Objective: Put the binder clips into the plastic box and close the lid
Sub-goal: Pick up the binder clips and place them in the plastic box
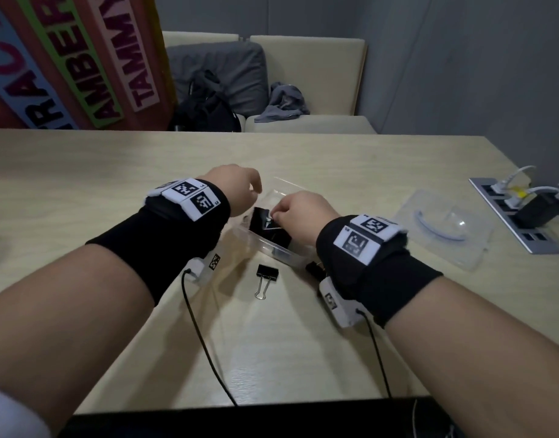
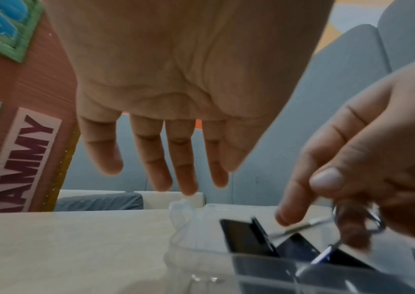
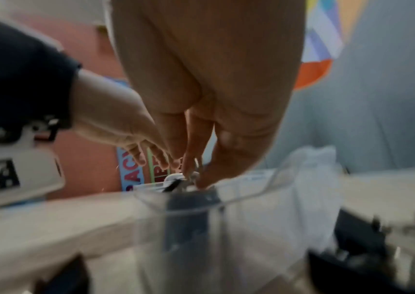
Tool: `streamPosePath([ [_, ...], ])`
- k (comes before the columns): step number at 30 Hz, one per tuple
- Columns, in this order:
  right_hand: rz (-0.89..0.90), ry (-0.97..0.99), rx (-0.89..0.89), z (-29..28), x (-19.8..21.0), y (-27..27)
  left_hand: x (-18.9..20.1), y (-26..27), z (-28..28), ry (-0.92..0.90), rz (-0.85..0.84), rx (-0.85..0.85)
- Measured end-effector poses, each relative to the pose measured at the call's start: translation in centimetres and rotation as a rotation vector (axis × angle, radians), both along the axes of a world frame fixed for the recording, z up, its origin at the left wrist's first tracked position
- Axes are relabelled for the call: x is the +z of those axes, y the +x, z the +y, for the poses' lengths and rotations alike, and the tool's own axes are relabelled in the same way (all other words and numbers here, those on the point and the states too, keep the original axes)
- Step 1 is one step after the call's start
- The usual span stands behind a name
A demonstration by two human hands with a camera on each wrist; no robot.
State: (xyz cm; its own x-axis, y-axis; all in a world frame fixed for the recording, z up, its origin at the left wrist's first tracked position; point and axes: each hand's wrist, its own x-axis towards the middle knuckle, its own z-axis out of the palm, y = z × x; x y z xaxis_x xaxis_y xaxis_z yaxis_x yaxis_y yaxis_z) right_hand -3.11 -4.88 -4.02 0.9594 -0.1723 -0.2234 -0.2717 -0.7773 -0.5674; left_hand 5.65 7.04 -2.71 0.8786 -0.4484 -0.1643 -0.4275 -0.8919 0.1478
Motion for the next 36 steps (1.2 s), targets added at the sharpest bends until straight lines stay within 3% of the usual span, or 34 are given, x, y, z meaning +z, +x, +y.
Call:
streamPosePath([
  [2,0.013,-0.149,0.050,-0.5,0.7,-0.6,-0.3,-0.5,-0.2,0.057,0.024,-0.070],
  [7,0.016,-0.110,0.006,-3.7,2.5,-2.4,-1.4,-1.8,-1.3,0.173,0.071,-0.179],
  [16,0.076,-0.199,0.049,-4.5,2.7,-3.8,-2.0,-2.6,-2.2,0.119,0.010,-0.104],
  [23,0.165,-0.351,0.185,-3.6,1.3,-3.6,-1.4,-2.1,-1.4,0.312,-0.066,-0.046],
  [28,0.144,-0.613,0.242,-3.2,0.1,-3.4,-1.7,-2.2,-1.0,0.219,-0.071,-0.030],
  [31,0.057,-0.613,0.287,-3.1,0.0,-3.6,-1.7,-2.2,-0.8,0.178,-0.043,-0.043],
  [36,0.101,-0.611,0.287,-3.1,0.3,-3.6,-1.3,-2.9,-1.0,0.194,-0.040,-0.051],
])
